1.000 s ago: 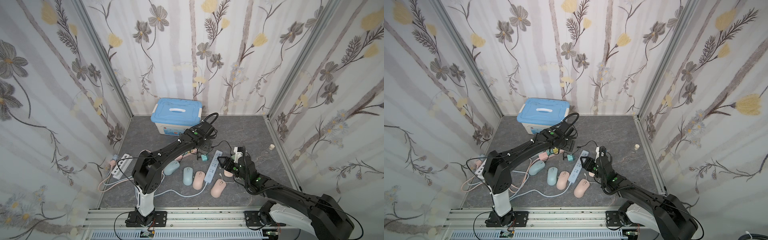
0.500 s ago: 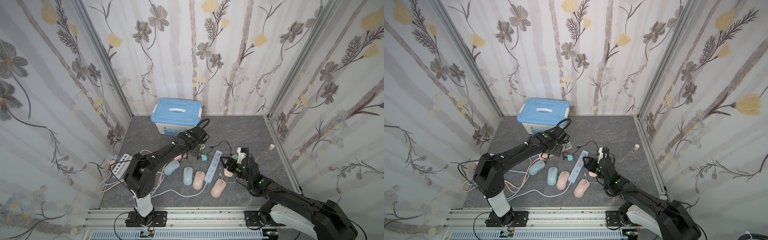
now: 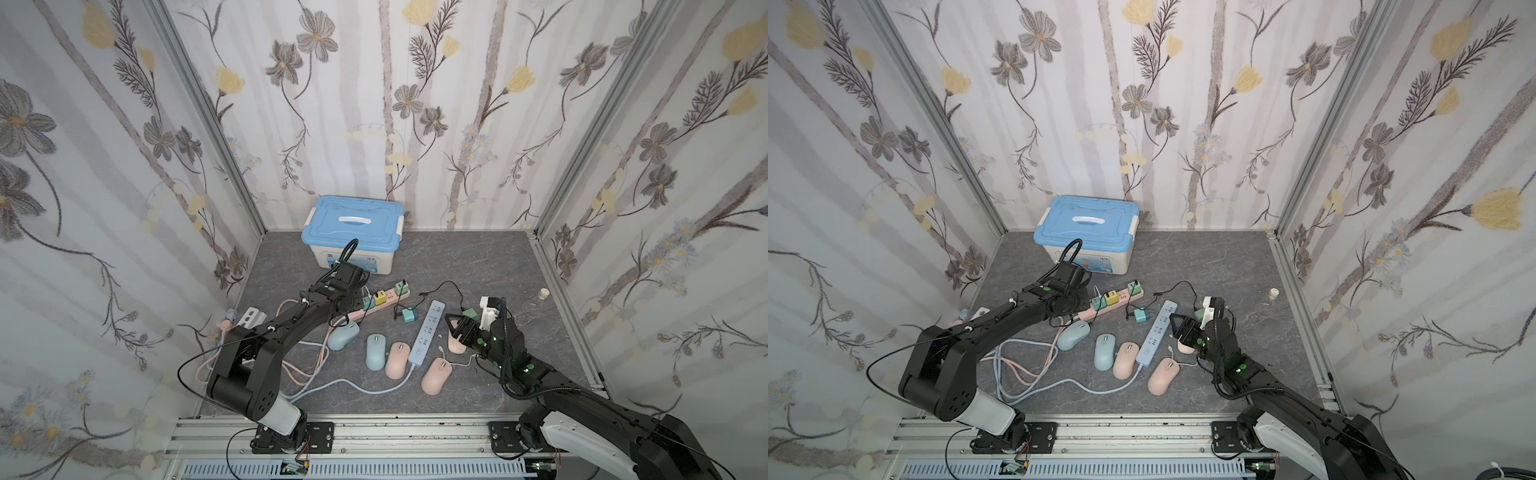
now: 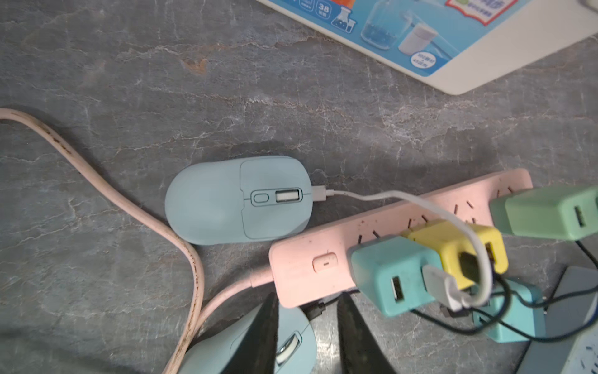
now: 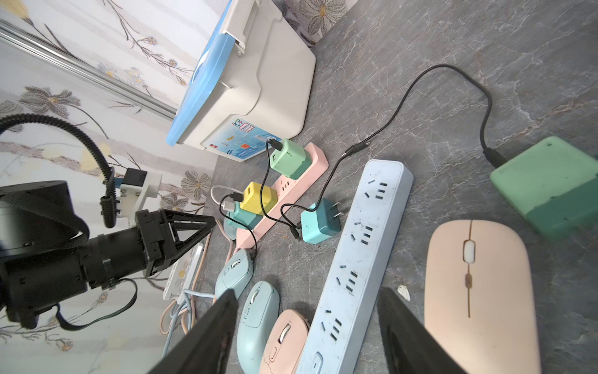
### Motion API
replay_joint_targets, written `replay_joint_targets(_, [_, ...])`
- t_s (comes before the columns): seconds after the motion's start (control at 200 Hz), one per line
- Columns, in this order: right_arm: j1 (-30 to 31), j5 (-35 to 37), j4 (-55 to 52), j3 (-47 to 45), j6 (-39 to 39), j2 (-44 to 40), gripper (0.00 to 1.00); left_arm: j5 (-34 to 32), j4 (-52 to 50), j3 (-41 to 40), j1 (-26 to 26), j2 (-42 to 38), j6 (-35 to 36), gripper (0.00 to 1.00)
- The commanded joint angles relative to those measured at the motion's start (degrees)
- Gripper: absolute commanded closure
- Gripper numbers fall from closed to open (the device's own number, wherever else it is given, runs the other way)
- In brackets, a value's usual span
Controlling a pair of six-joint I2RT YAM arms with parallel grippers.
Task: Unplug the wireless mouse
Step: Adjust the socket at the center of the board.
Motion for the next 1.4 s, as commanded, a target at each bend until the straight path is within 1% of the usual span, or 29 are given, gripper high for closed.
replay_joint_targets(0.0, [-0.17, 0.68, 0.84, 0.02, 0.28, -0.34, 0.31, 1.74, 2.80, 2.75, 1.02, 3.75, -2.32, 0.73])
replay_joint_targets(0.22, [-0.13, 0.73, -0.30, -0.01, 0.85, -1.80, 0.31, -0.81, 1.28, 8.19, 1.10, 13.25, -2.57, 0.77])
replay_joint_targets(0.35, [-0.26, 1.30, -1.89, 1.07, 0.40, -2.07, 0.31, -1.22, 0.86, 8.37, 1.14, 16.01, -2.99, 0.79])
replay_joint_targets(0.44, [-0.28, 1.61, -2.95, 2.72, -0.29, -1.23, 0.31, 0.53, 2.63, 5.99, 1.14, 15.39, -4.03, 0.79])
replay_joint_targets(0.48, [-0.31, 1.79, -3.44, 3.81, -0.78, -0.36, 0.31, 2.35, 3.83, 4.62, 1.09, 14.73, -4.65, 0.79])
replay_joint_targets(0.734, [-0.82, -0.10, -4.28, 10.04, -1.83, 8.35, 0.32, 8.97, 10.43, -5.29, -0.71, 8.25, -8.87, 0.78])
replay_joint_targets(0.899, [-0.90, -0.82, -5.94, 14.72, -2.39, 13.98, 0.32, 10.75, 11.74, -9.23, -2.57, 3.49, -10.41, 0.74])
replay_joint_targets(0.949, [-0.91, -1.10, -7.09, 16.53, -2.44, 15.68, 0.32, 10.67, 10.93, -9.63, -2.78, 2.09, -10.55, 0.71])
replay_joint_targets(1.009, [-0.94, -1.43, -8.49, 18.48, -2.48, 17.47, 0.32, 9.09, 9.57, -10.19, -2.99, -0.22, -10.47, 0.64])
replay_joint_targets(1.139, [-0.93, -1.33, -10.35, 21.03, -2.19, 19.38, 0.32, 4.89, 7.40, -12.42, -4.41, -5.86, -9.40, 0.45])
replay_joint_targets(1.274, [-0.84, -1.51, -10.62, 21.86, -2.09, 20.19, 0.32, 3.71, 9.56, -16.92, -6.75, -9.70, -8.49, 0.26])
replay_joint_targets(1.329, [-0.84, -1.55, -10.54, 21.96, -1.85, 20.55, 0.32, 4.31, 11.92, -19.29, -7.31, -10.77, -7.98, 0.22])
replay_joint_targets(1.394, [-0.76, -1.79, -10.45, 22.00, -1.82, 20.98, 0.32, 4.37, 13.36, -20.63, -7.94, -11.31, -6.78, 0.21])
